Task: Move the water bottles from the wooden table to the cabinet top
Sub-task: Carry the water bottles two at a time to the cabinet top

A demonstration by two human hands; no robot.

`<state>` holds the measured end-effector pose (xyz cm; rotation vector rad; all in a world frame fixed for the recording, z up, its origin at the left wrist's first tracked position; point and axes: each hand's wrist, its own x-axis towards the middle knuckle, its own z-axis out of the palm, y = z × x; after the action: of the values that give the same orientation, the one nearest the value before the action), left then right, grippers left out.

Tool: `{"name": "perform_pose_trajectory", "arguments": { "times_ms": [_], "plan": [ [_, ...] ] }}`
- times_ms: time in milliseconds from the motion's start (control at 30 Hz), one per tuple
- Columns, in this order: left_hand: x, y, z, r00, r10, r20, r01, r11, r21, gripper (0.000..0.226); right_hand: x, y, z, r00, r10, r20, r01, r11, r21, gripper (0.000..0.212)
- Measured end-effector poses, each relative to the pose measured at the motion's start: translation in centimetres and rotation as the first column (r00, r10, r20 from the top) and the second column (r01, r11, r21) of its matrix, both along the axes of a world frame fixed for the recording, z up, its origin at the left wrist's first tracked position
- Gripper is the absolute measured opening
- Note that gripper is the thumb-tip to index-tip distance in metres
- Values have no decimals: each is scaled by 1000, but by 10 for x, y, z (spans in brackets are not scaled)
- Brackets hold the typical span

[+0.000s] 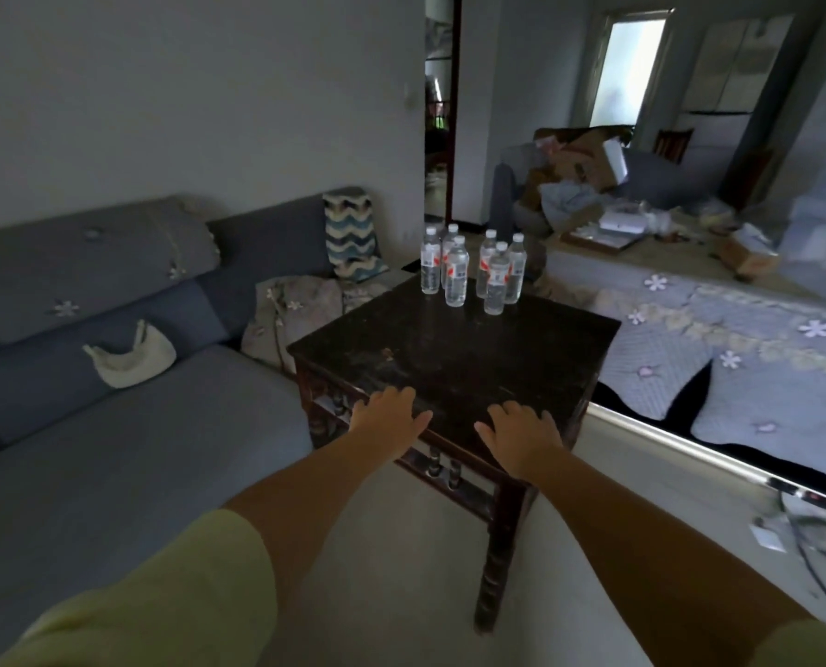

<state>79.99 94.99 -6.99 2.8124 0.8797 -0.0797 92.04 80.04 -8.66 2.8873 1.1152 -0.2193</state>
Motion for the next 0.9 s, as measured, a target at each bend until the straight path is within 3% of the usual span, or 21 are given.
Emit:
{"name": "perform_pose_trajectory", "arguments": {
  "times_ms": [367, 600, 900],
  "plan": [
    [144, 102, -44, 998, -62, -29, 60, 997, -49, 56, 142, 100, -20, 995, -88, -38, 86, 995, -55, 51],
    [253, 165, -54, 998, 10, -62, -16, 995, -103, 57, 251, 157, -25, 996, -47, -80, 42, 997, -62, 52],
    [360, 218, -81, 997, -58, -49, 50, 989, -136, 56, 349, 207, -47, 989, -85, -125, 78, 995, -55, 53]
  ]
}}
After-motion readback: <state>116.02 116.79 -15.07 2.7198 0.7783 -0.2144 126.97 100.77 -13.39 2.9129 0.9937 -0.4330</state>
